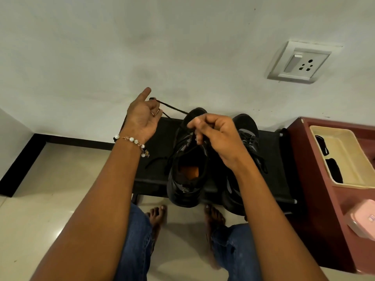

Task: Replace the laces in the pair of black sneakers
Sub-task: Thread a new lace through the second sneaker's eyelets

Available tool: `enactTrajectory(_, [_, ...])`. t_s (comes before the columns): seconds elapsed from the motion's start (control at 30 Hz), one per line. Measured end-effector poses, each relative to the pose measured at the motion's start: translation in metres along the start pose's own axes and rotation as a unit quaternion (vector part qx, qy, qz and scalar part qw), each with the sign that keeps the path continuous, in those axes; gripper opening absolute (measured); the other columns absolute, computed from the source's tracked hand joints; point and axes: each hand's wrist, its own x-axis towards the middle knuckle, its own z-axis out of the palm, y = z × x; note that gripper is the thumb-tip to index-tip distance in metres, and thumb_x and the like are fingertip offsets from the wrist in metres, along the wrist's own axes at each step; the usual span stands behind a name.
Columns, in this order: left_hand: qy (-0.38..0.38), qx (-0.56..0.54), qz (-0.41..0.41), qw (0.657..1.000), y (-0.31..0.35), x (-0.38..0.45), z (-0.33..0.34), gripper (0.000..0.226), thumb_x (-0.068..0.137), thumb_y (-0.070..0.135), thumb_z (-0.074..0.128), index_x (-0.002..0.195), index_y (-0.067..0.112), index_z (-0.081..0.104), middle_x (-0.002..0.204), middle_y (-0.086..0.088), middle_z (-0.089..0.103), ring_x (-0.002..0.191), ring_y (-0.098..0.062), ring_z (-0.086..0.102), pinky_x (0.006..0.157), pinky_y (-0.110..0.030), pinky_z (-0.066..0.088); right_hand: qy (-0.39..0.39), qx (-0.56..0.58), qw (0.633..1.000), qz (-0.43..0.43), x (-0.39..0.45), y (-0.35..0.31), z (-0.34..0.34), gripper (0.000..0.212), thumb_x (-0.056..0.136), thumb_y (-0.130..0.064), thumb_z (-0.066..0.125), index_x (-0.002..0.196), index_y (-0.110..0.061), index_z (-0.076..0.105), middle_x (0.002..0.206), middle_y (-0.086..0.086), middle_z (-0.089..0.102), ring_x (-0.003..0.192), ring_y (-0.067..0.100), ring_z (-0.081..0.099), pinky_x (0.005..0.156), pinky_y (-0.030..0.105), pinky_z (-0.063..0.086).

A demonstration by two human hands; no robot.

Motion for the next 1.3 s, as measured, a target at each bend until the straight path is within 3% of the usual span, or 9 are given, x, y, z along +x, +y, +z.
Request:
enactTrajectory(0.07, [0.0,0.185,0.033,0.982,-0.007,0.003,-0.001,0.052,0.091,-0.003,0.05,0.136,0.023,0.053,0.107,-0.003,0.062,0.094,-0.011,0.059,0.086,-0.026,0.05,0.056,0.048,0.997,0.0,0.003,0.001,-0.007,0.023,0.1,-0.015,0.052,0.09,-0.006,0.07,0.059,0.004,0.05,0.056,0.013,0.045,0.059,0.028,0.043])
enactTrajectory(0.17, [-0.059,0.426,0.113,0.896,-0.013,-0.005,0.006,0.033,0.096,0.015,0.058,0.125,0.028,0.063,0.086,-0.002,0.07,0.063,-0.002,0.06,0.056,-0.014,0.044,0.099,0.025,0.995,0.008,0.007,0.005,-0.011,0.026,0.1,-0.022,0.052,0.087,-0.008,0.069,0.055,0.0,0.044,0.052,0.012,0.038,0.054,0.029,0.036])
enactTrajectory(0.37, [-0.265,0.431,0.102,0.857,-0.018,-0.024,0.023,0.014,0.094,0.021,0.06,0.095,0.016,0.073,0.058,-0.002,0.051,0.048,-0.008,0.038,0.045,-0.016,0.031,0.081,-0.031,0.996,0.029,0.01,0.012,-0.007,0.03,0.1,-0.023,0.053,0.079,-0.005,0.066,0.05,0.001,0.04,0.047,0.012,0.033,0.046,0.026,0.026])
enactTrajectory(0.5, [-0.195,0.423,0.099,0.88,-0.021,-0.022,0.022,0.017,0.093,0.021,0.062,0.085,0.008,0.072,0.056,0.0,0.052,0.043,-0.008,0.041,0.045,-0.017,0.035,0.09,-0.074,0.991,0.065,0.01,0.018,-0.015,0.027,0.099,-0.026,0.056,0.081,-0.01,0.071,0.052,-0.002,0.045,0.047,0.007,0.038,0.048,0.021,0.034])
enactTrajectory(0.73, [0.101,0.386,0.122,0.909,-0.017,-0.004,0.001,0.022,0.089,0.028,0.068,0.08,0.009,0.073,0.059,0.001,0.059,0.033,-0.004,0.045,0.038,-0.014,0.037,0.151,-0.105,0.973,0.14,0.014,0.031,-0.035,0.025,0.099,-0.016,0.055,0.09,0.002,0.071,0.053,-0.014,0.059,0.047,-0.005,0.051,0.049,0.013,0.041])
enactTrajectory(0.8, [0.087,0.442,0.115,0.885,-0.021,-0.002,-0.002,0.022,0.089,0.028,0.068,0.088,0.007,0.073,0.064,0.0,0.064,0.04,-0.006,0.053,0.041,-0.015,0.042,0.149,-0.109,0.973,0.138,0.015,0.032,-0.033,0.019,0.097,-0.014,0.058,0.085,-0.009,0.072,0.061,-0.004,0.062,0.048,0.0,0.052,0.049,0.012,0.043])
enactTrajectory(0.97, [-0.043,0.594,0.184,0.782,-0.031,-0.011,0.01,0.046,0.082,0.028,0.075,0.126,0.02,0.062,0.111,-0.001,0.068,0.101,-0.015,0.063,0.094,-0.03,0.049,0.168,-0.129,0.971,0.113,0.016,0.038,-0.024,0.006,0.083,-0.017,0.076,0.077,-0.019,0.075,0.065,-0.005,0.068,0.053,0.0,0.058,0.058,0.017,0.047])
enactTrajectory(1.1, [-0.231,0.555,0.188,0.777,-0.036,-0.026,0.027,0.039,0.083,0.015,0.074,0.121,0.022,0.067,0.116,0.006,0.069,0.106,-0.004,0.062,0.097,-0.017,0.046,0.186,-0.091,0.971,0.116,0.02,0.042,-0.018,0.008,0.083,-0.012,0.076,0.08,-0.019,0.076,0.075,0.0,0.073,0.068,0.009,0.066,0.065,0.023,0.05])
enactTrajectory(1.3, [-0.196,0.524,0.226,0.797,-0.047,-0.028,0.032,0.023,0.079,0.012,0.078,0.1,0.017,0.076,0.088,0.004,0.074,0.082,0.0,0.067,0.08,-0.007,0.05,0.192,0.076,0.965,0.164,0.017,0.031,-0.016,0.01,0.082,0.005,0.071,0.091,0.001,0.069,0.076,0.015,0.071,0.061,0.02,0.067,0.061,0.028,0.058])
